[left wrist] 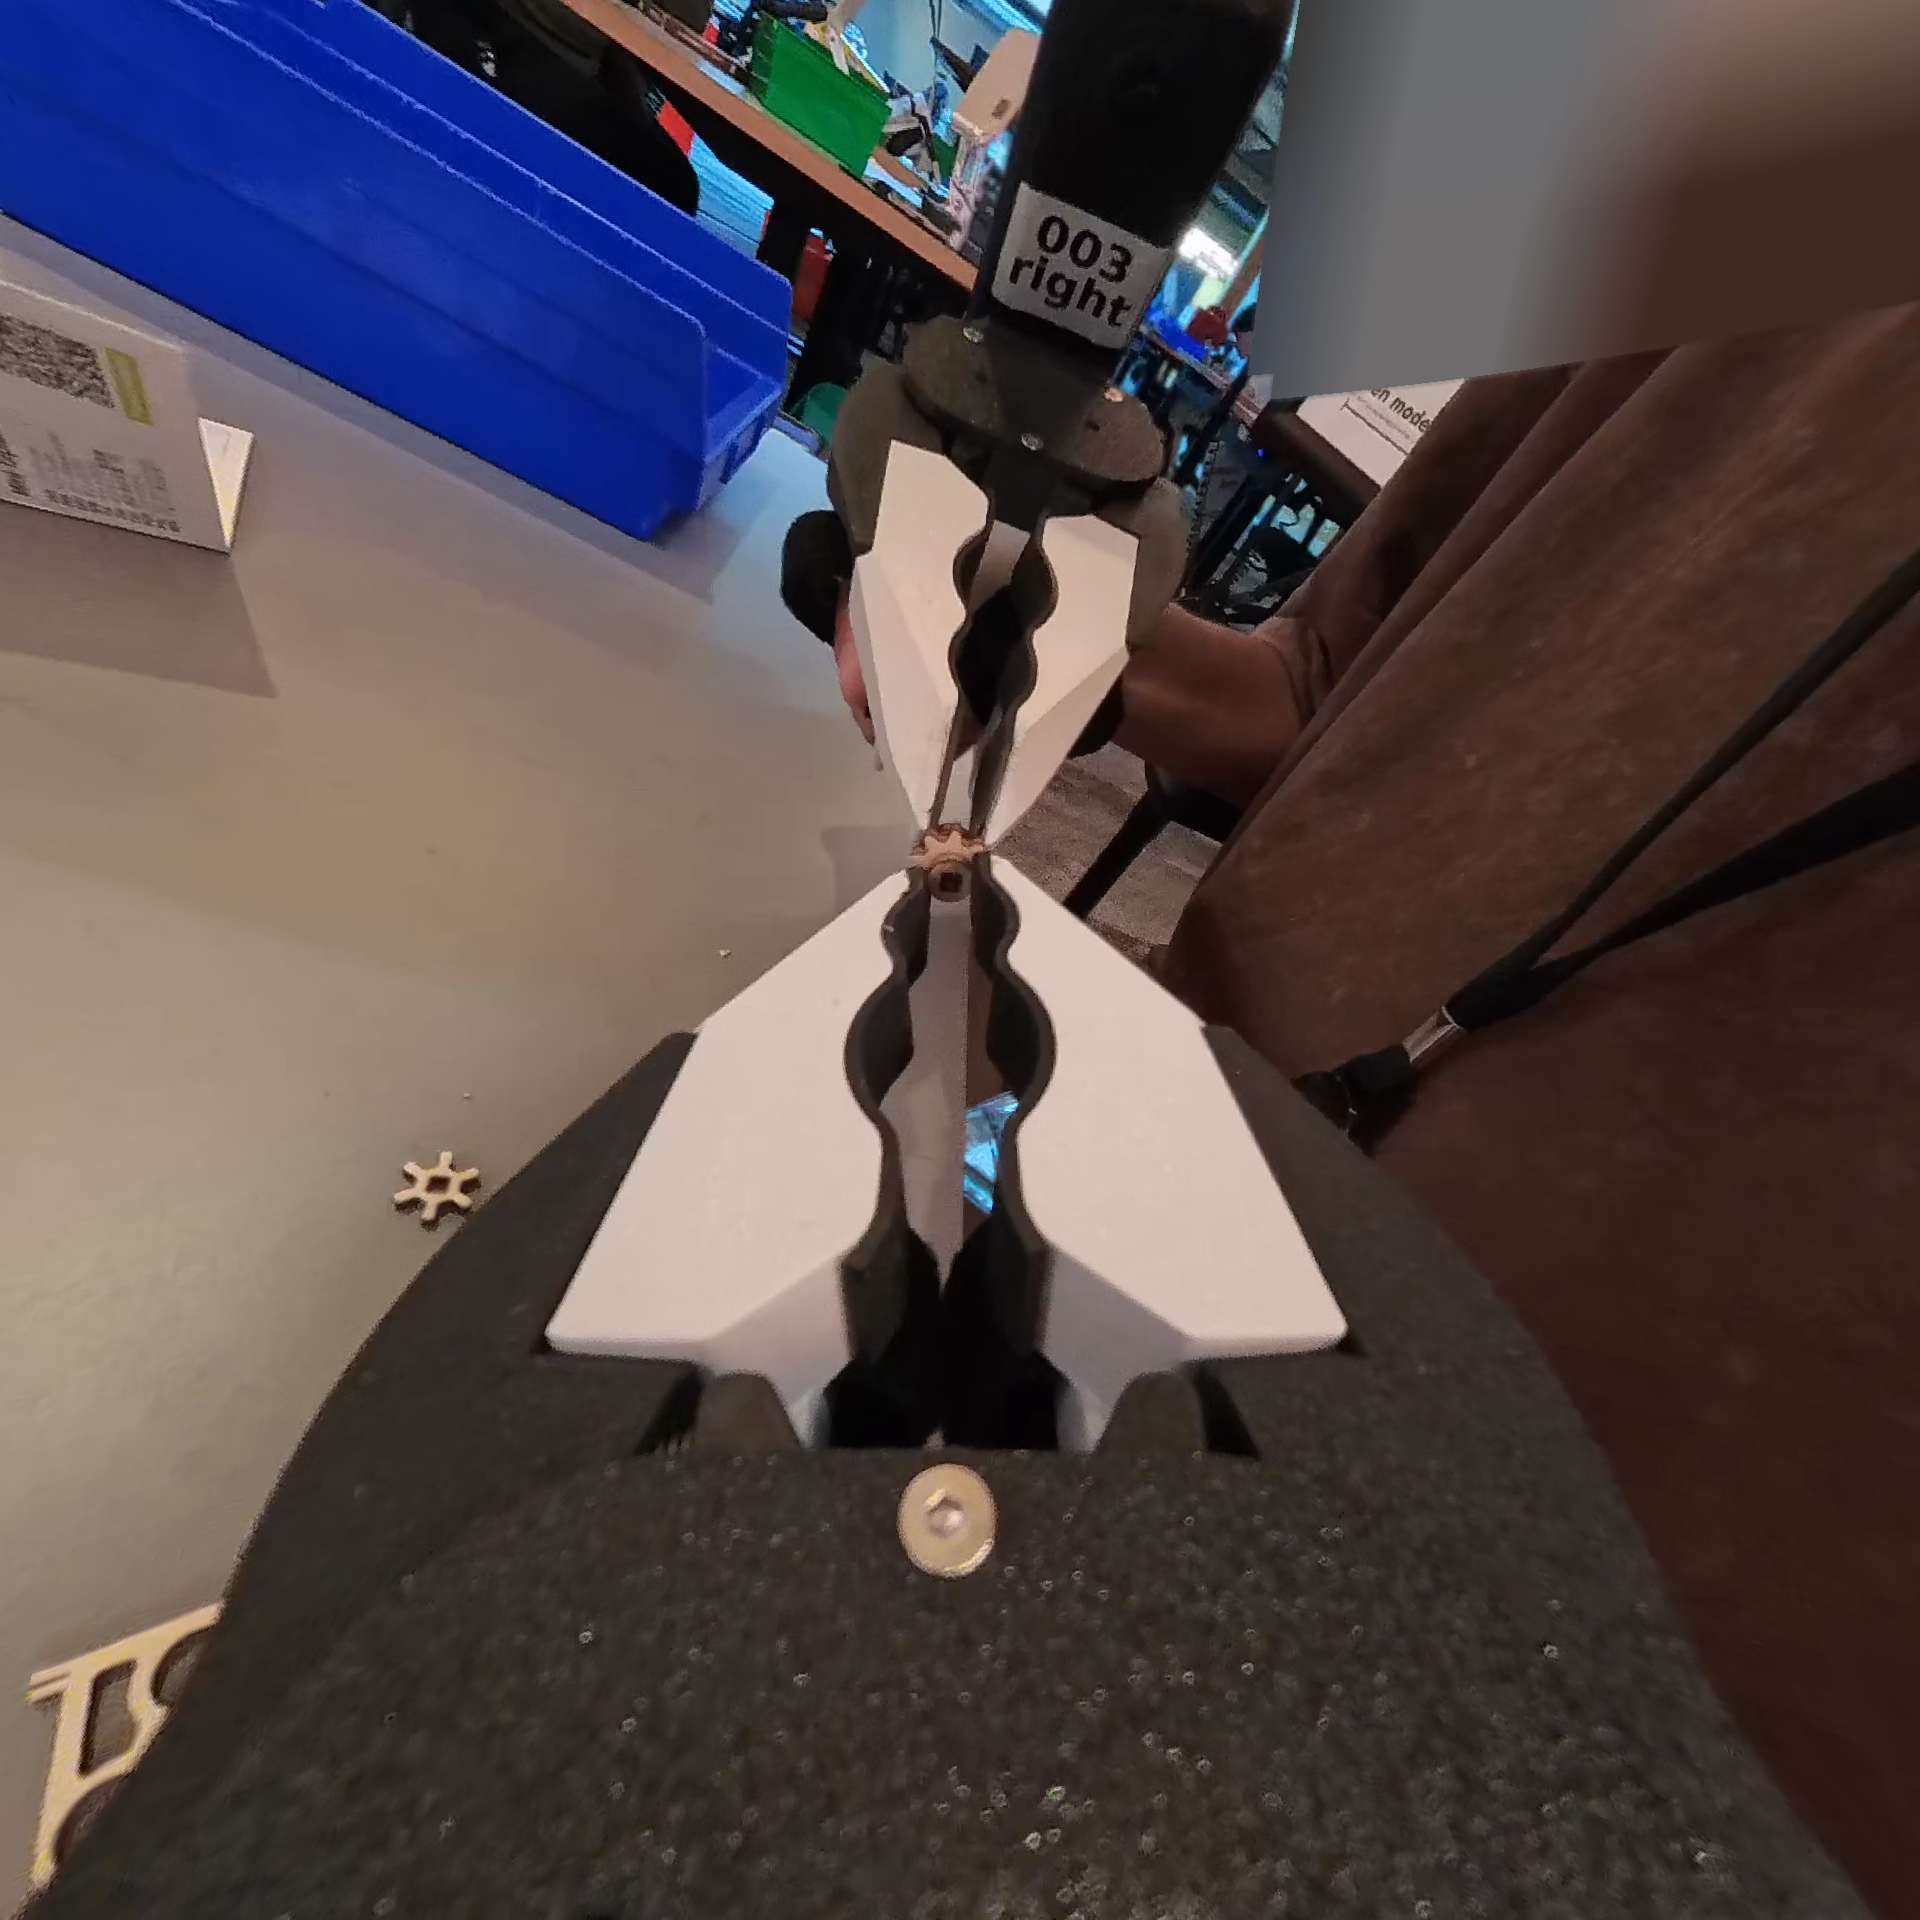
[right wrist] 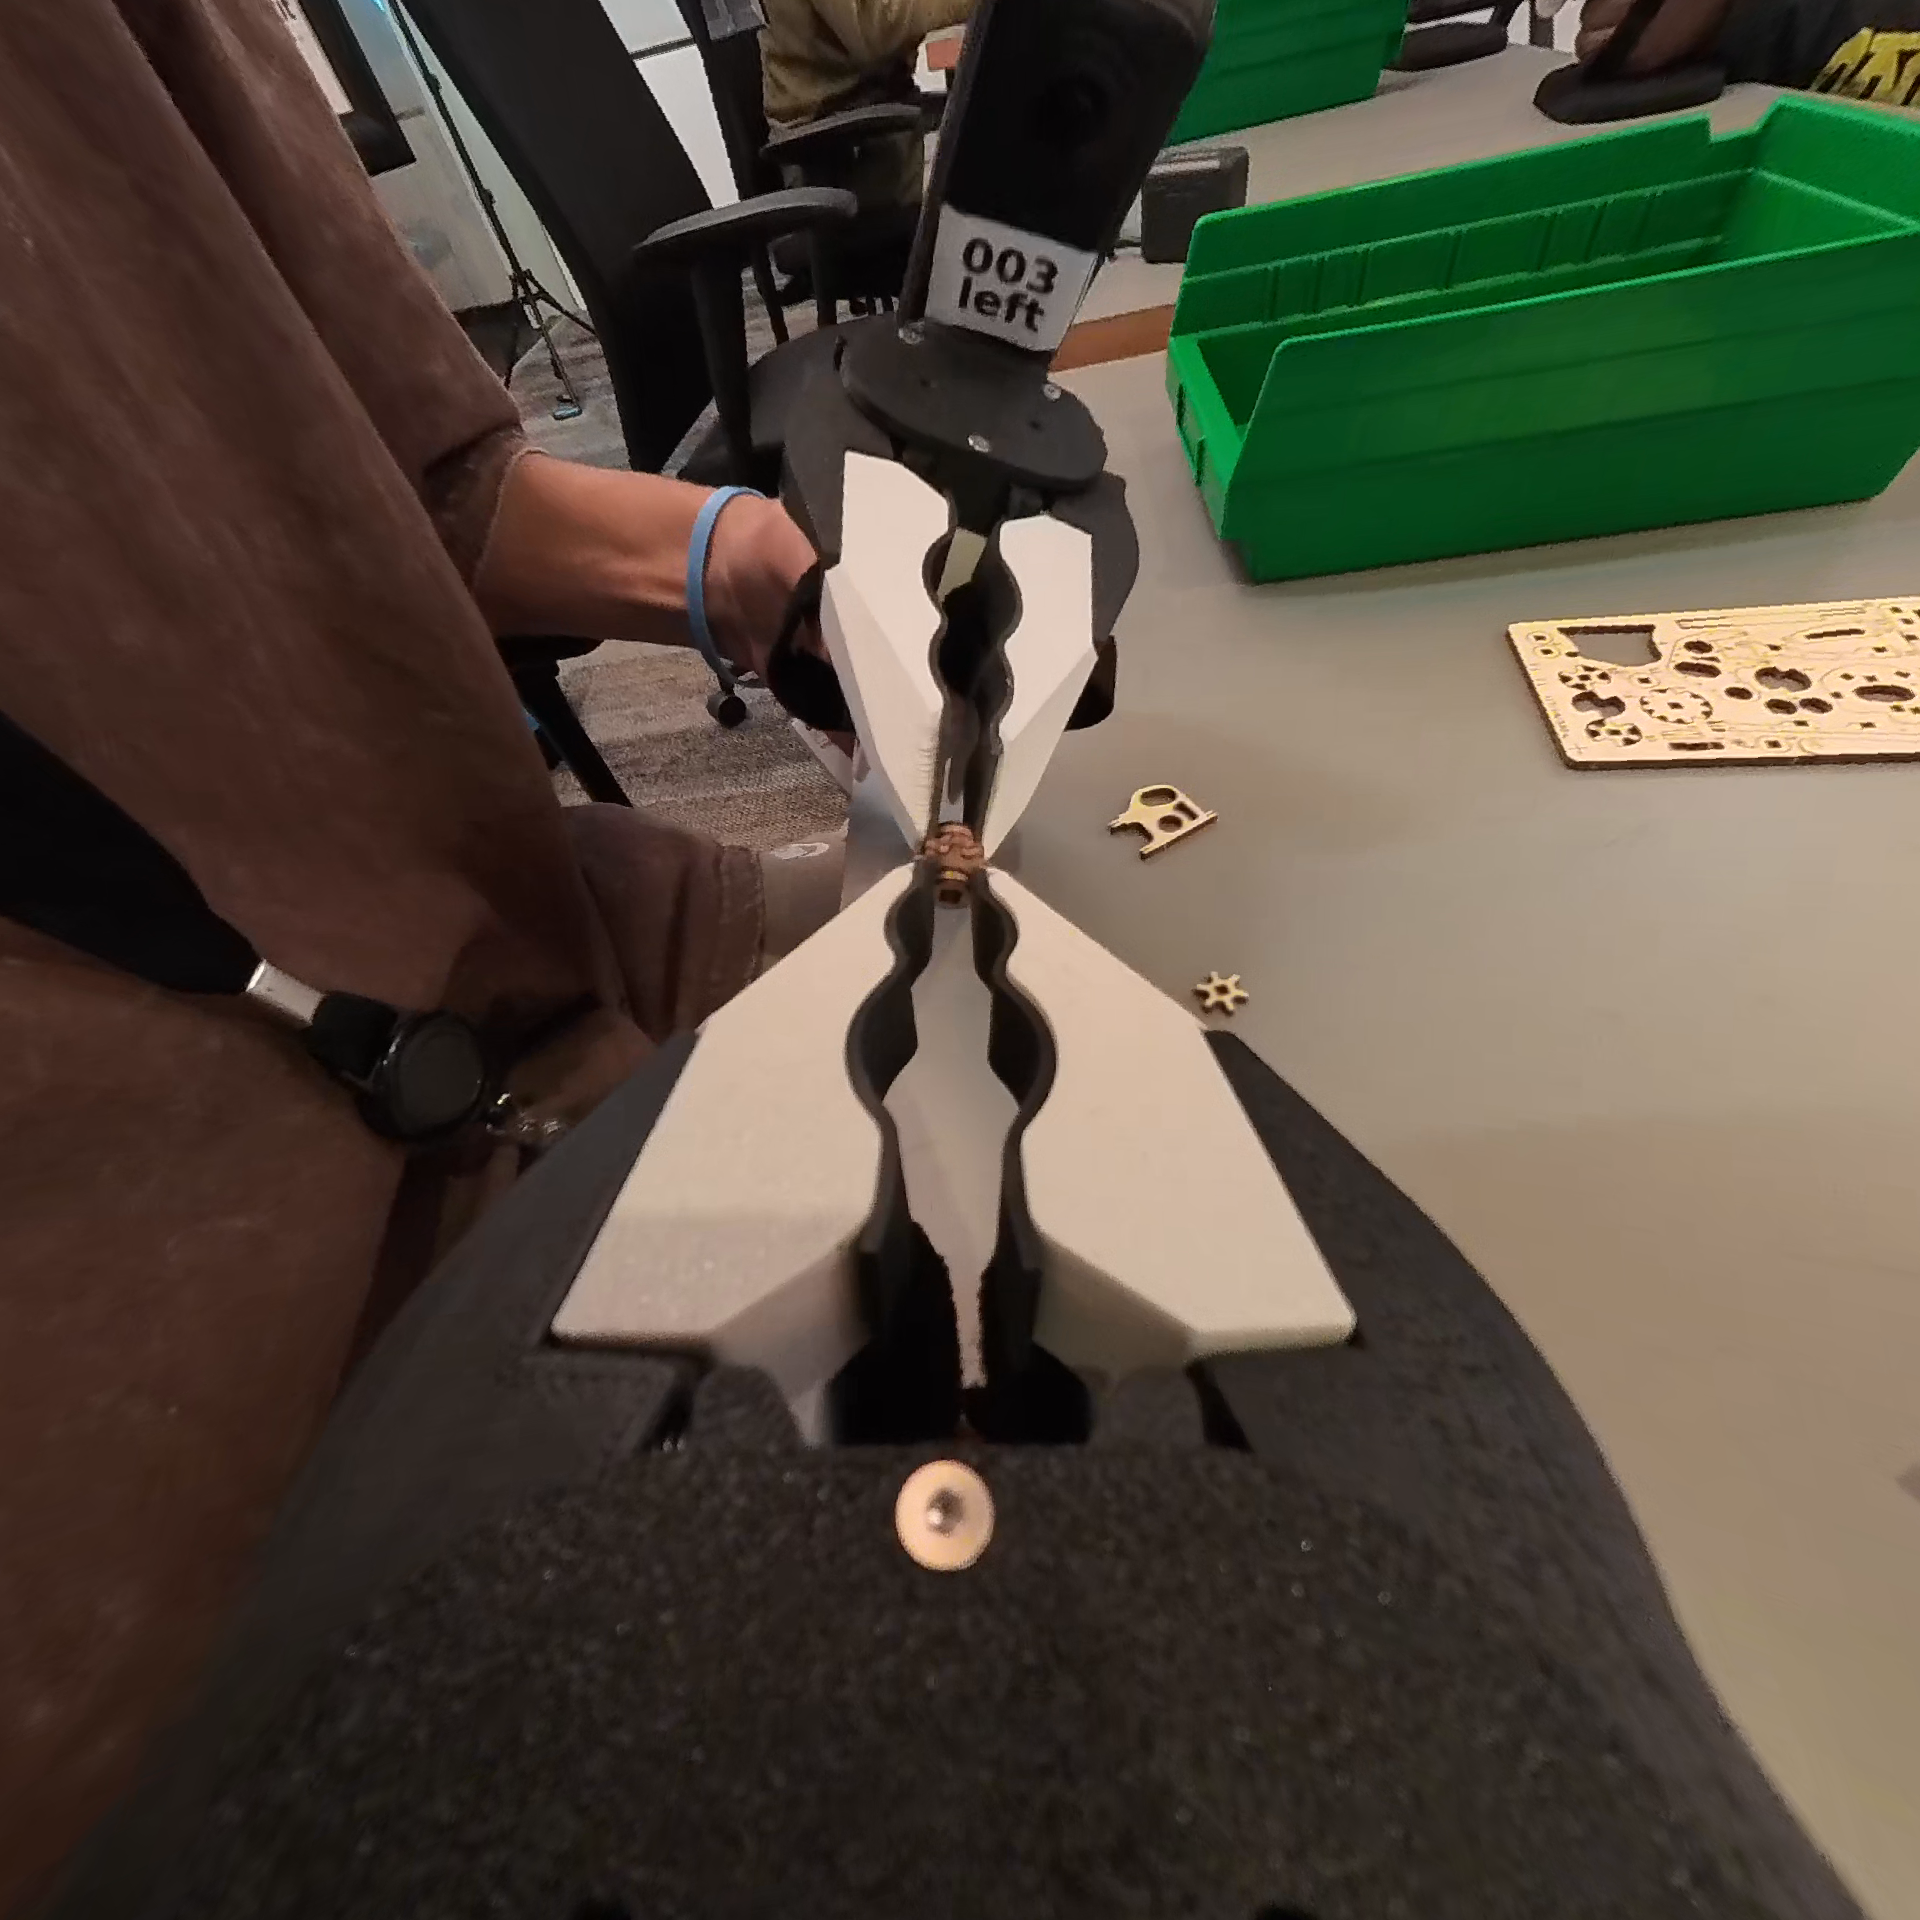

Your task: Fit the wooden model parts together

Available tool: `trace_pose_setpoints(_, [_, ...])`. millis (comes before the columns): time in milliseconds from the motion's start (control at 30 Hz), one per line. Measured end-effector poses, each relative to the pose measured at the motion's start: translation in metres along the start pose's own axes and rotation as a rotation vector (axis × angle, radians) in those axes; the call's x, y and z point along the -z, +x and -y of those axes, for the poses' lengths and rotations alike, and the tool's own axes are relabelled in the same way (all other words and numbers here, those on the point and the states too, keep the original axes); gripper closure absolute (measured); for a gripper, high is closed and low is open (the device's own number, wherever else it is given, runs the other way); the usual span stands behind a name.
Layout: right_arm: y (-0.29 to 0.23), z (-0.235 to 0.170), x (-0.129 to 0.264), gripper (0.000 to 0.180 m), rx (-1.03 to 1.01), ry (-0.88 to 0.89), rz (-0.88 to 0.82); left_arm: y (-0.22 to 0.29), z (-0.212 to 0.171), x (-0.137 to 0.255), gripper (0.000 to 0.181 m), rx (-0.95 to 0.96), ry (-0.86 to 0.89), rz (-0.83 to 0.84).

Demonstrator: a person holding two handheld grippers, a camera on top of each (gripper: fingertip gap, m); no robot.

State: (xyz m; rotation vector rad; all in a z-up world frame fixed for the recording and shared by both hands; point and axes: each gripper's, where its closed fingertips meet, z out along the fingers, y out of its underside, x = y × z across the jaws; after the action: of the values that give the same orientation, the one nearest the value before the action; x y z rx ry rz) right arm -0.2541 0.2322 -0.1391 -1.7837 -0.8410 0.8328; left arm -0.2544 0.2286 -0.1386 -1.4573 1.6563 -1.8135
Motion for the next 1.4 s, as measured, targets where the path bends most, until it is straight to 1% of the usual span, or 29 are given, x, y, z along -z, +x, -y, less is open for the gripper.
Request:
trace_pose_setpoints(100, [0.0,-0.003,0.001,0.175,-0.005,-0.013,0.009,0.0,-0.002,-0.001,0.176,-0.013,-0.015,0.006])
trace_pose_setpoints(133, [0.011,-0.008,0.013,0.18,0.001,-0.028,-0.055,-0.004,-0.002,0.005,0.175,-0.019,-0.014,0.031])
trace_pose_setpoints(200, [0.029,0.002,0.047,0.18,-0.061,0.089,-0.11,-0.022,0.013,0.042,0.175,0.033,0.111,0.098])
trace_pose_setpoints(233, [0.034,0.007,0.052,0.18,-0.031,0.083,-0.149,-0.028,0.015,0.057,0.176,0.035,0.141,0.136])
trace_pose_setpoints(267, [0.031,0.007,0.044,0.18,-0.015,0.057,-0.135,-0.031,0.011,0.06,0.175,0.018,0.116,0.175])
trace_pose_setpoints(333, [0.025,-0.004,0.022,0.18,-0.037,0.012,-0.099,-0.025,0.011,0.05,0.175,0.006,0.097,0.164])
trace_pose_setpoints(400, [0.026,-0.006,0.012,0.18,-0.078,0.021,-0.105,-0.022,0.014,0.043,0.175,-0.005,0.091,0.149])
trace_pose_setpoints(433, [0.026,-0.005,0.008,0.172,-0.149,0.042,-0.072,-0.021,0.015,0.041,0.175,-0.013,0.09,0.15])
trace_pose_setpoints(500, [0.031,0.0,0.0,0.171,-0.317,0.102,-0.031,-0.018,0.014,0.036,0.175,-0.045,0.079,0.154])
trace_pose_setpoints(567, [0.022,0.006,-0.008,0.165,-0.424,0.133,0.059,-0.016,0.012,0.028,0.175,-0.119,0.04,0.188])
trace_pose_setpoints(667, [0.014,0.01,-0.015,0.168,-0.54,0.171,0.153,-0.014,0.007,0.021,0.175,-0.183,-0.007,0.215])
trace_pose_setpoints(700, [0.015,0.008,-0.015,0.169,-0.553,0.162,0.147,-0.015,0.005,0.02,0.175,-0.19,-0.024,0.222])
trace_pose_setpoints(867, [0.023,-0.013,-0.017,0.17,-0.46,0.033,0.027,-0.018,-0.002,0.019,0.175,-0.224,-0.074,0.257])
trace_pose_setpoints(900, [0.022,-0.013,-0.019,0.169,-0.468,0.03,0.035,-0.017,-0.002,0.018,0.175,-0.237,-0.074,0.263])
trace_pose_setpoints(1000, [0.013,0.002,-0.016,0.169,-0.599,0.136,0.161,-0.019,0.0,0.016,0.175,-0.288,-0.088,0.304])
trace_pose_setpoints(1167, [0.021,0.001,-0.011,0.169,-0.749,0.187,0.208,-0.02,-0.001,0.014,0.175,-0.471,-0.163,0.422])
trace_pose_setpoints(1300, [0.011,0.003,-0.015,0.17,-0.785,0.194,0.282,-0.014,0.001,0.011,0.174,-0.581,-0.197,0.486])
trace_pose_setpoints(1400, [0.009,0.002,-0.016,0.172,-0.791,0.189,0.29,-0.01,-0.001,0.011,0.175,-0.582,-0.2,0.478])
